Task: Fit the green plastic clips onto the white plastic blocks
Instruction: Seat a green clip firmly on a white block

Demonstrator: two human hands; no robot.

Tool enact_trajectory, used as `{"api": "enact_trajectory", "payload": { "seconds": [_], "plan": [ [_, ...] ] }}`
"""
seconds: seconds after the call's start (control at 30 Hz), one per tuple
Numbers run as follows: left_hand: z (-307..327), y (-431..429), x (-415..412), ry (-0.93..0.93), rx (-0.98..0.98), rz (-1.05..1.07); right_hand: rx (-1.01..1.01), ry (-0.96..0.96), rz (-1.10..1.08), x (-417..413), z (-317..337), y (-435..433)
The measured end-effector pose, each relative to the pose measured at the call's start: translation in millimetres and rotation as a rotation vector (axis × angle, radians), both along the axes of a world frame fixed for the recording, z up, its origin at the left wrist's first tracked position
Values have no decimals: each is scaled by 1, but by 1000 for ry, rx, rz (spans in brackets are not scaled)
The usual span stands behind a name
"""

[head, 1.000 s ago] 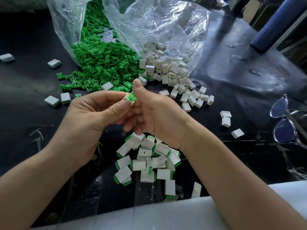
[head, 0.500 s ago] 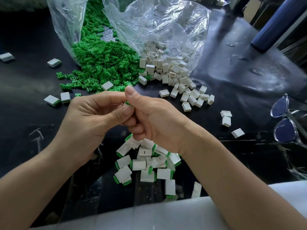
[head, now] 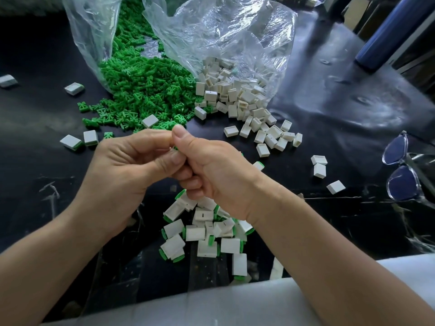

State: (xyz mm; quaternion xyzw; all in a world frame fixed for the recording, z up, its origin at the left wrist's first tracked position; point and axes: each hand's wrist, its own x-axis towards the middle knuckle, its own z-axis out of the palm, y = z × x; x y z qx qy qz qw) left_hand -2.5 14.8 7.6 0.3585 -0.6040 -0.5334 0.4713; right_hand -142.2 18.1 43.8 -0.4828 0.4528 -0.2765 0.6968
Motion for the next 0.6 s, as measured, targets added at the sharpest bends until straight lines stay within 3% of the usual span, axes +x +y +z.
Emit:
{"api": "enact_trajectory", "payload": {
  "seconds": [0.47, 0.6],
  "plan": [
    [2, 1, -1, 29, -4, 9, -14, -40, 25, 0, -1, 1],
    [0, -1, 1, 23, -6, -5, 46, -143, 45, 0, -1, 0]
  ]
}}
